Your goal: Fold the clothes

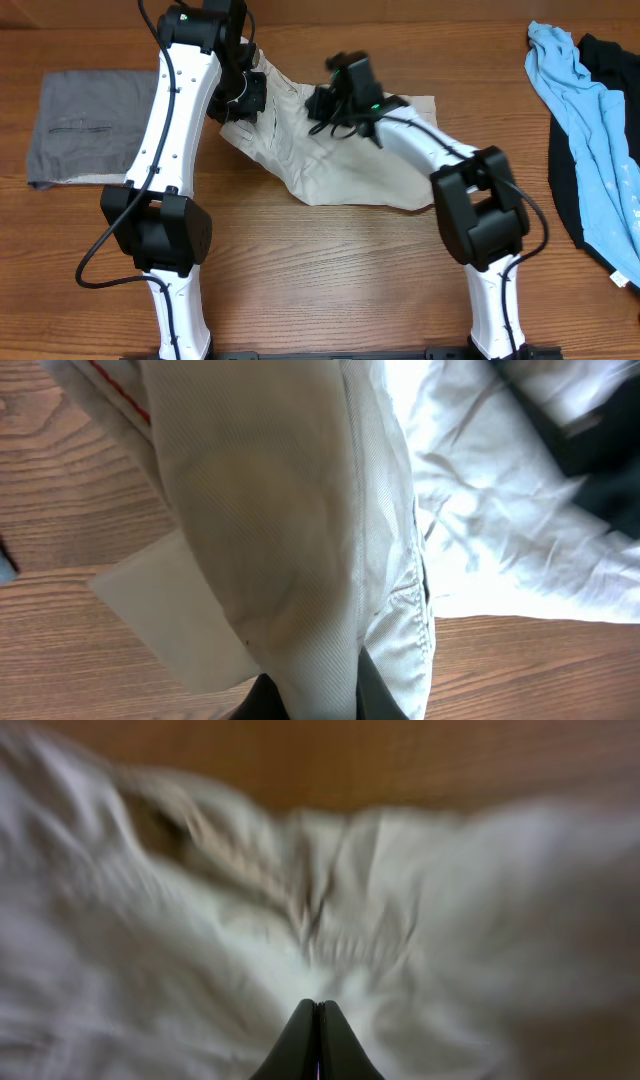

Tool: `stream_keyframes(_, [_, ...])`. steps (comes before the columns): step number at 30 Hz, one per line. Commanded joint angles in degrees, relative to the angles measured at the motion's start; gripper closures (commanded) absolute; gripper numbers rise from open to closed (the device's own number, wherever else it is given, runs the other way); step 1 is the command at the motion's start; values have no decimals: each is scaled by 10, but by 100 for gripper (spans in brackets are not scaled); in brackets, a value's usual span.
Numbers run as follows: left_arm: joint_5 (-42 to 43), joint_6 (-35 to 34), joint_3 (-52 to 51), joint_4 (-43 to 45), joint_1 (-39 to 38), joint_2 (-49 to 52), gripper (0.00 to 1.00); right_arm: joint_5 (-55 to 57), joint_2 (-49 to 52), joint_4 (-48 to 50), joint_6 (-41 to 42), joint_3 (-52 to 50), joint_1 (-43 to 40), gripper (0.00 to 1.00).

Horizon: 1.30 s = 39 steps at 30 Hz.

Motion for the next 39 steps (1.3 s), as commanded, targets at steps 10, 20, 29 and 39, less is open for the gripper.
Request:
stream_keyframes(10, [3,2,18,-1,-3,-3,95,28,34,39,-4,14,14,96])
stream_keyframes(20, [3,2,18,1,-3,-3,96,33,92,82,-5,14,51,96])
stream_keyframes(29, [-52,18,21,2,-2,-3,96,-28,23,85,-22,38,8,96])
stream_keyframes(39, [-52,26,81,2,-4,-3,96,-32,-181,-221,-106,45,-144,96])
